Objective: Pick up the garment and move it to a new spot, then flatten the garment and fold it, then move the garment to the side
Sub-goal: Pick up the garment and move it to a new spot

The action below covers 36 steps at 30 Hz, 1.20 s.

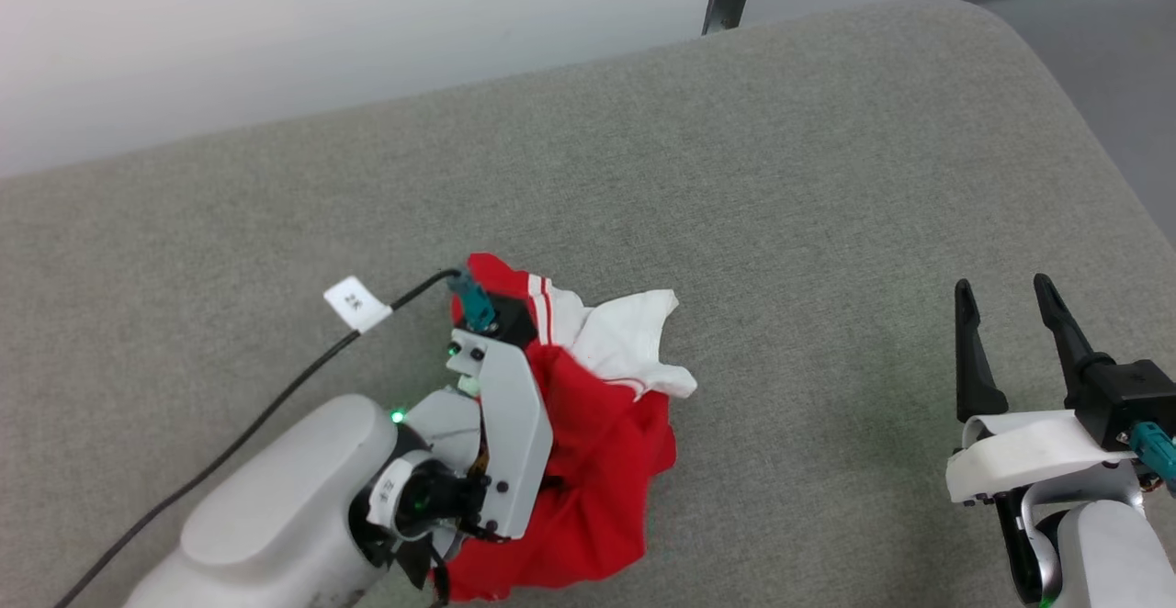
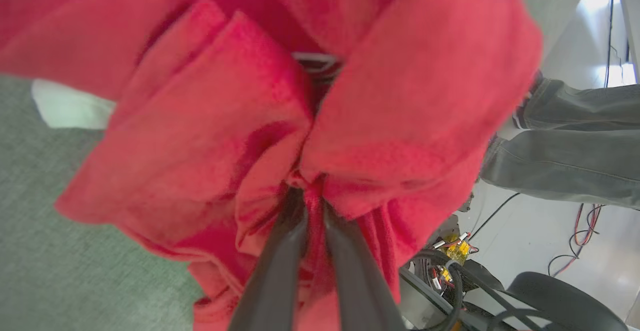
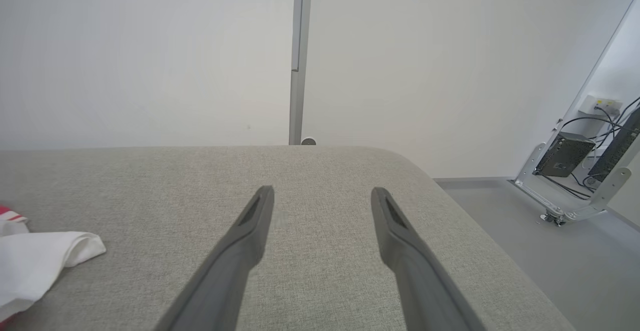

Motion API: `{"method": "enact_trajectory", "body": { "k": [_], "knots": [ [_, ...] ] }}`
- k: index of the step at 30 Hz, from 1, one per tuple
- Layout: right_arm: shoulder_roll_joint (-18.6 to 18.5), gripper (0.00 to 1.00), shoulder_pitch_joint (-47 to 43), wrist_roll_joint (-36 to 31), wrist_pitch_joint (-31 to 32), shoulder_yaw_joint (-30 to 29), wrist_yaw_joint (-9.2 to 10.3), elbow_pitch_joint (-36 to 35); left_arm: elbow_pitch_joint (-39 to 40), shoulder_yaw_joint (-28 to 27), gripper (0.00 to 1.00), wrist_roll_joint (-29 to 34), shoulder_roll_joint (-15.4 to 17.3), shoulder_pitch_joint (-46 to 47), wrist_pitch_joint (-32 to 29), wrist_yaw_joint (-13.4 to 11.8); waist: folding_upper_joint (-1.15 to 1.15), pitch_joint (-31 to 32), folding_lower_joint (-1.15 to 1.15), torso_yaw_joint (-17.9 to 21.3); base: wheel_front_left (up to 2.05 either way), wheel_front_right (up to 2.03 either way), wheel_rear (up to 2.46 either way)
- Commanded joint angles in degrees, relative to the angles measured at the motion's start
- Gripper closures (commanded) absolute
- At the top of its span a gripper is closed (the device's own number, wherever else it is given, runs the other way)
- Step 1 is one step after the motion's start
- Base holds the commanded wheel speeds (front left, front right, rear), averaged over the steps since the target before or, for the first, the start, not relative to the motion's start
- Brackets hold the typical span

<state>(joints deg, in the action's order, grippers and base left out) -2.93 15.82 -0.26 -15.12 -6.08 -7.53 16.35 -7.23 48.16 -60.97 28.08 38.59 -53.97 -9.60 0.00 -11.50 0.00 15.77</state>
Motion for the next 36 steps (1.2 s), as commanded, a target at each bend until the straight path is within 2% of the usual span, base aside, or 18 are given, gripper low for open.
{"method": "enact_trajectory", "body": {
  "k": [1, 7, 8, 9, 10, 11, 14, 19, 24, 31, 36],
  "knots": [
    [0.1, 0.00, 0.6, 0.4, -0.1, 0.1, 0.08, 0.0, -0.5, 0.1, 1.00, 0.2, -0.2, -0.7, 0.3, 0.0, 0.00, -0.1, 0.00, 0.1, 0.00, 0.00, 0.00],
    [0.1, 0.00, 0.2, 0.4, -0.1, 0.3, 0.08, 0.2, -4.4, 1.5, 0.99, 1.3, -0.7, -0.8, 1.2, 1.3, 0.00, 0.3, 0.00, -0.2, 0.00, 0.00, 0.00],
    [0.1, 0.00, 0.0, 0.2, -0.1, 0.3, 0.08, 0.4, -4.6, 1.5, 0.68, 1.3, -0.8, -0.6, 1.1, 1.5, 0.00, 0.6, 0.00, -0.3, 0.00, 0.00, 0.00],
    [0.1, 0.00, -0.2, 0.0, -0.1, 0.2, 0.08, 0.6, -4.8, 1.6, 0.51, 1.5, -0.8, -0.2, 0.9, 1.6, 0.00, 0.9, 0.00, -0.6, 0.00, 0.00, 0.00],
    [0.1, 0.00, -0.4, -0.1, -0.1, 0.2, 0.08, 0.7, -4.8, 1.7, 0.29, 1.8, -0.6, 0.2, 0.8, 1.5, 0.00, 1.2, 0.00, -0.8, 0.00, 0.00, 0.00],
    [0.1, 0.00, -0.6, -0.2, -0.1, 0.2, 0.08, 0.9, -4.8, 1.9, 0.00, 2.0, -0.5, 0.6, 0.5, 1.6, 0.00, 1.6, 0.00, -1.0, 0.00, 0.00, 0.00],
    [0.1, 0.00, -1.4, -0.3, -0.1, 0.2, 0.08, 1.7, -4.0, 2.2, 0.00, 2.2, -0.4, 1.5, -0.2, 1.9, 0.00, 3.1, 0.00, -2.0, 0.00, 0.00, 0.00],
    [0.1, 0.00, -2.2, -0.8, -0.1, 0.6, 0.08, 2.7, -1.7, 1.8, 0.00, 1.3, 0.5, 2.5, -2.5, 0.9, 0.00, 5.8, 0.00, -3.9, 0.00, 0.00, 0.00],
    [0.1, 0.00, -3.5, 0.1, -0.1, 1.5, 0.08, 2.5, 1.1, 0.0, 0.00, 1.3, 1.9, 2.9, -1.2, 0.4, 0.00, 9.1, 0.00, -5.8, 0.00, 0.00, 0.00],
    [0.1, 0.00, -5.4, 0.6, -0.1, 2.9, 0.08, 2.2, 3.4, -4.0, 0.00, 0.1, 4.6, -0.3, 4.5, 0.8, 0.00, 12.4, 0.00, -8.5, 0.00, 0.00, 0.00],
    [0.1, 0.00, -6.3, 0.4, -0.1, 4.2, 0.08, 2.6, 5.2, -7.1, 0.00, 0.7, 6.3, -3.4, 12.3, 2.7, 0.00, 13.9, 0.00, -10.4, 0.00, 0.00, 0.00]
  ]
}}
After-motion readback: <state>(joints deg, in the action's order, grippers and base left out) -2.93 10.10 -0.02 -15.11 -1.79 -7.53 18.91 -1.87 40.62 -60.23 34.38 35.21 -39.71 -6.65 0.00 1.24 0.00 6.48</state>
